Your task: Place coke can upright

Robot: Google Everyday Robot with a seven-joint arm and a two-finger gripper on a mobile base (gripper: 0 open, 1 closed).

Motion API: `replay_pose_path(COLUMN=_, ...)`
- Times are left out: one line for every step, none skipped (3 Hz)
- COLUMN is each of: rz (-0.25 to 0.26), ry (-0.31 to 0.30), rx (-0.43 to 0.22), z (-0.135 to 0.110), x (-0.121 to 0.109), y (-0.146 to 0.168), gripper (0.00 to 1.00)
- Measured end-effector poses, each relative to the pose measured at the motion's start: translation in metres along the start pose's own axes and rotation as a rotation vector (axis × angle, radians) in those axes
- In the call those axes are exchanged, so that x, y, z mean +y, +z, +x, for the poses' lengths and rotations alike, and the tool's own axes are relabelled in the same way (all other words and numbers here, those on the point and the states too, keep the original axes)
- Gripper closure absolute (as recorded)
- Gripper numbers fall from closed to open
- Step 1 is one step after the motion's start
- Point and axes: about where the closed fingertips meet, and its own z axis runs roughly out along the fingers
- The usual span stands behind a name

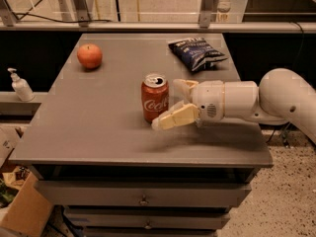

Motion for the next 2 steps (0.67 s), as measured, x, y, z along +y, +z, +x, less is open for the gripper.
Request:
replay_pose_path(rz=-0.019, ry=-0.04, rx=0.006, z=0.015, x=-0.009, y=-0.022, gripper=0.0)
replay_pose_path(rz=-0.051, ry=-0.094, rx=0.01, z=0.037, x=-0.023, y=-0.057, gripper=0.0)
